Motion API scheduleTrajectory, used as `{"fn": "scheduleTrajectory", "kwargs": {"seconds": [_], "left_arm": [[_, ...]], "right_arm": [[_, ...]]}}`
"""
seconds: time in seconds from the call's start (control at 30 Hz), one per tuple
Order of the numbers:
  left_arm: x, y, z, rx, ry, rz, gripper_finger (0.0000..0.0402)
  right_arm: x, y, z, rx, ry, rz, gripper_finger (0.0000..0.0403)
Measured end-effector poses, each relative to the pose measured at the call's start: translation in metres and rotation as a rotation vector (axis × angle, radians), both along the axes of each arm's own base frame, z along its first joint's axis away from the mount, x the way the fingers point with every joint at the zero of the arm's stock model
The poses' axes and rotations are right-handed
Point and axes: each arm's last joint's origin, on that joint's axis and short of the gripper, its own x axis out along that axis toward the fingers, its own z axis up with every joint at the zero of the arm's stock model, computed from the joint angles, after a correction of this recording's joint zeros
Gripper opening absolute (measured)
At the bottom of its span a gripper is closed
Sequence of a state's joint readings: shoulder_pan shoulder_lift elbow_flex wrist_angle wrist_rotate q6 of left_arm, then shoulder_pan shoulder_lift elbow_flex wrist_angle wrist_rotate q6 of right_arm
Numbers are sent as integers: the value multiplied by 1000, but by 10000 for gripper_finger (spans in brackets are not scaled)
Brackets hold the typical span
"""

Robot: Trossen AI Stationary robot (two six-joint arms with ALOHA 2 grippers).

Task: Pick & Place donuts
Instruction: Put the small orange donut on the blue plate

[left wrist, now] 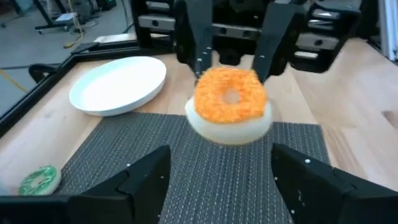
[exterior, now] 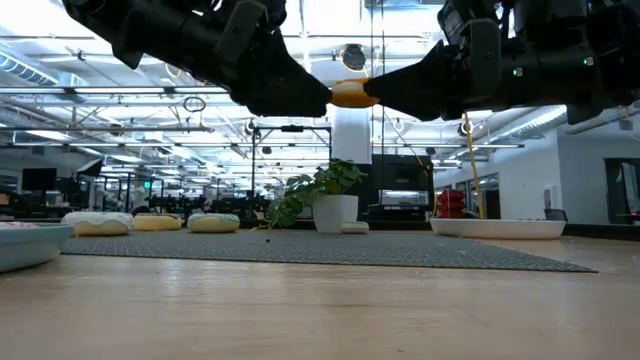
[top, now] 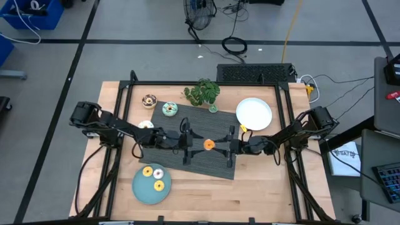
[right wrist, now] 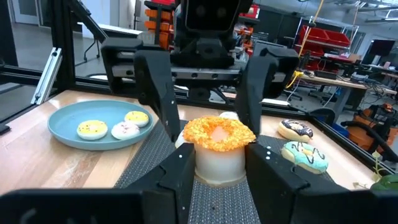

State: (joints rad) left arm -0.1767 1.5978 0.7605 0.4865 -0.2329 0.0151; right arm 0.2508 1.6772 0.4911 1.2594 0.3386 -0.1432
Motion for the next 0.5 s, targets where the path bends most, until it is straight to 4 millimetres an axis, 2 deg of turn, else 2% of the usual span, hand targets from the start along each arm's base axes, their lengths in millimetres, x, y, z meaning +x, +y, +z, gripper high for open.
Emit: {"fn": "scheduleTrajectory", "kwargs": {"seconds": [0.23, 0.5], "left_arm": [[1, 1, 4, -8, -43, 0, 335], [3, 0, 6, -20, -84, -22, 332]], "right_arm": [[0, 0, 0, 0, 0, 0, 125], [0, 0, 1, -1, -9, 0, 125]]}}
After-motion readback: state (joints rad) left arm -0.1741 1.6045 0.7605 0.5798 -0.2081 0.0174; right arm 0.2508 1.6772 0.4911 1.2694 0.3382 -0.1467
